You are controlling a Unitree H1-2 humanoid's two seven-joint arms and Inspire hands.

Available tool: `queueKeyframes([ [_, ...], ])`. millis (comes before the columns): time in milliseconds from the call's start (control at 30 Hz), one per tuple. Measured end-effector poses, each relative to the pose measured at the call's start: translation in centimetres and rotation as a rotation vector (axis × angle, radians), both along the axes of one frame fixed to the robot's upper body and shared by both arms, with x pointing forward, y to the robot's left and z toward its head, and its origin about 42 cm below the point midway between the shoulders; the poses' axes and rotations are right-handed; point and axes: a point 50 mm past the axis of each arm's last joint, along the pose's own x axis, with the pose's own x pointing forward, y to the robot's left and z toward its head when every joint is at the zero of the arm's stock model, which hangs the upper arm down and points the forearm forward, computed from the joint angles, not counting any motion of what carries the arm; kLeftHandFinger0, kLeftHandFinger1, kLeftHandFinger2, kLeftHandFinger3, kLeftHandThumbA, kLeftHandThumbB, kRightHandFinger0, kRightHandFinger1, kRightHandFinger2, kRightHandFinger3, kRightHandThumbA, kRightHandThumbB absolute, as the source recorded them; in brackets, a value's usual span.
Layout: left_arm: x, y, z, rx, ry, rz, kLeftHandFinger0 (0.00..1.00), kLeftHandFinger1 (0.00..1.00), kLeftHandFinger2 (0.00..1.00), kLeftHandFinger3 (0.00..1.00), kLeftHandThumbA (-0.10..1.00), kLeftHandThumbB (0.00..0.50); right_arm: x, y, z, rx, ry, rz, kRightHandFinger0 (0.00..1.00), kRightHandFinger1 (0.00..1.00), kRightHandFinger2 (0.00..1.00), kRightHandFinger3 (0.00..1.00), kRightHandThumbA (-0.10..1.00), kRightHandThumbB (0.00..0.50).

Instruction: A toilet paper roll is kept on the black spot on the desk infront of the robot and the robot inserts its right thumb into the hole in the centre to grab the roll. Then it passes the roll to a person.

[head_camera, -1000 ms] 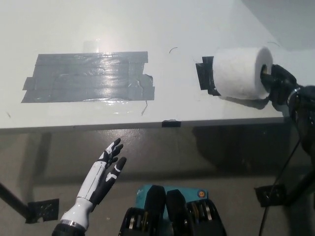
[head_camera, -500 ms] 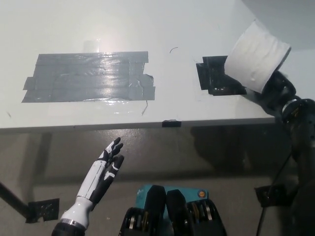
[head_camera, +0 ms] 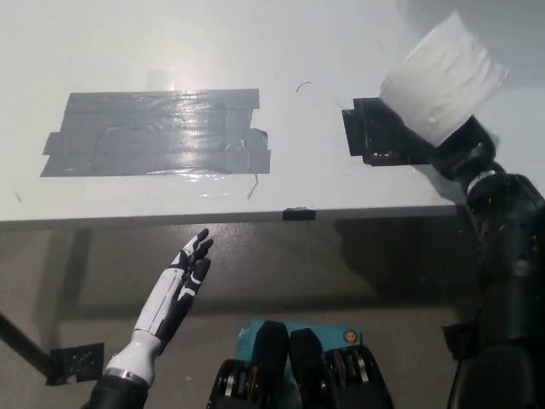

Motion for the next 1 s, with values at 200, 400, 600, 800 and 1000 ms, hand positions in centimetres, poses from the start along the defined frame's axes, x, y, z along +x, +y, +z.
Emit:
queueKeyframes([
  [200,0.4,0.0,0.4,0.0,-0.013,-0.001,1.0,1.0,1.0,1.0,1.0,0.021,-0.1,0.1,3.1,0.001,-0.085,-0.001,0.0,0.4,0.79,1.0,-0.1,0.089],
  [400,1.5,-0.2,1.5,-0.002,-0.047,-0.006,1.0,1.0,1.0,1.0,1.0,0.017,-0.9,1.7,8.2,-0.035,-0.24,0.047,0.0,0.41,0.81,1.0,-0.1,0.076],
  [600,2.0,-0.5,2.2,-0.006,-0.068,-0.01,1.0,1.0,1.0,1.0,1.0,0.017,-1.9,4.4,11.5,-0.106,-0.333,0.129,0.0,0.49,0.9,0.94,-0.1,0.096],
  [800,2.0,-0.5,2.2,-0.007,-0.067,-0.01,1.0,1.0,1.0,1.0,1.0,0.02,-1.4,5.0,10.9,-0.324,-0.283,0.144,0.11,0.62,0.98,1.0,-0.1,0.153],
  [1000,2.0,-0.5,2.2,-0.006,-0.066,-0.011,1.0,1.0,1.0,1.0,0.98,0.002,-0.3,4.6,8.5,-0.562,-0.176,0.139,0.27,0.74,0.98,0.93,-0.1,0.163],
])
